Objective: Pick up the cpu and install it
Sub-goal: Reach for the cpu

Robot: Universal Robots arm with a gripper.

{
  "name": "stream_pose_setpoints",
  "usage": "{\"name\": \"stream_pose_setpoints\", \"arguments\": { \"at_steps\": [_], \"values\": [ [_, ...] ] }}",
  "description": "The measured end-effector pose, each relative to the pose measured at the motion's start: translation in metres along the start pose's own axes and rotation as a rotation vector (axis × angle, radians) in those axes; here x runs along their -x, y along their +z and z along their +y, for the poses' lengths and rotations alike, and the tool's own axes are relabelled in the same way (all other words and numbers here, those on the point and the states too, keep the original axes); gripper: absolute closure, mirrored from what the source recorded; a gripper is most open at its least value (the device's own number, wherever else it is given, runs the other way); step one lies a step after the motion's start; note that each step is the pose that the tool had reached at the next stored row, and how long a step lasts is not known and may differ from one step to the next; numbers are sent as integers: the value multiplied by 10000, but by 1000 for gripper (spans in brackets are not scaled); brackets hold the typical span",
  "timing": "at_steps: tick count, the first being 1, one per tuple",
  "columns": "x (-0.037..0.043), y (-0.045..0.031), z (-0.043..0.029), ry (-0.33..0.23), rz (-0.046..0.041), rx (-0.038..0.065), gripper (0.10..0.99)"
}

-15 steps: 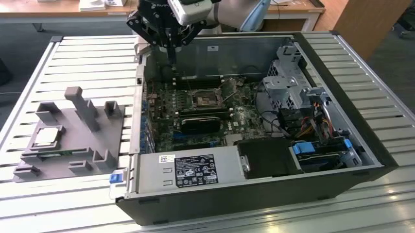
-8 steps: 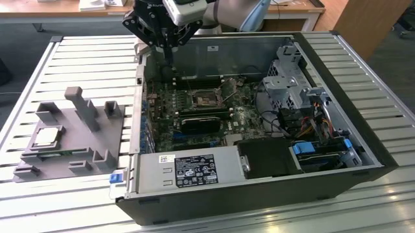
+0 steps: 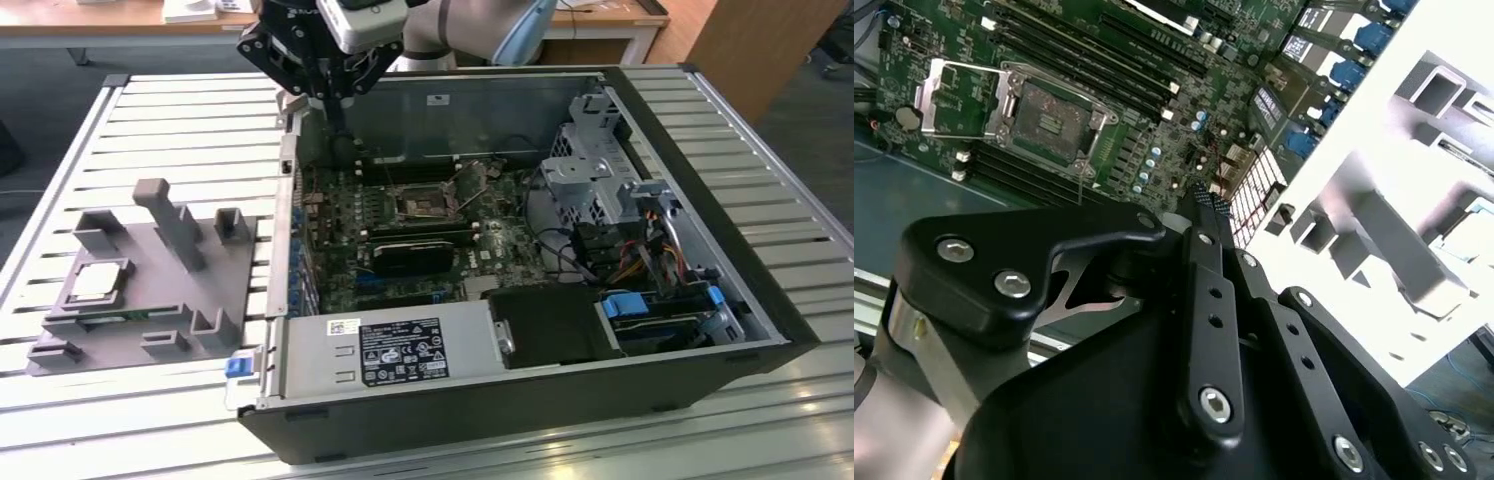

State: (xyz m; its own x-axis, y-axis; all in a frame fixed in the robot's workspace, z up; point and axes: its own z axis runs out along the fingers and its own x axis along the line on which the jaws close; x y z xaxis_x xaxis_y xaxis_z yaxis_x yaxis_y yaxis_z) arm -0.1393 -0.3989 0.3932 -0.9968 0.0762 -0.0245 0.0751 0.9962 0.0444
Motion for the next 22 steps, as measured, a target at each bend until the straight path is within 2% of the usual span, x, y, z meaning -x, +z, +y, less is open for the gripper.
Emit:
{"name": "stream_pose_setpoints", "arguments": {
  "at_steps": [22],
  "values": [
    [-173, -3, -13, 0, 0, 0, 980]
  ]
}}
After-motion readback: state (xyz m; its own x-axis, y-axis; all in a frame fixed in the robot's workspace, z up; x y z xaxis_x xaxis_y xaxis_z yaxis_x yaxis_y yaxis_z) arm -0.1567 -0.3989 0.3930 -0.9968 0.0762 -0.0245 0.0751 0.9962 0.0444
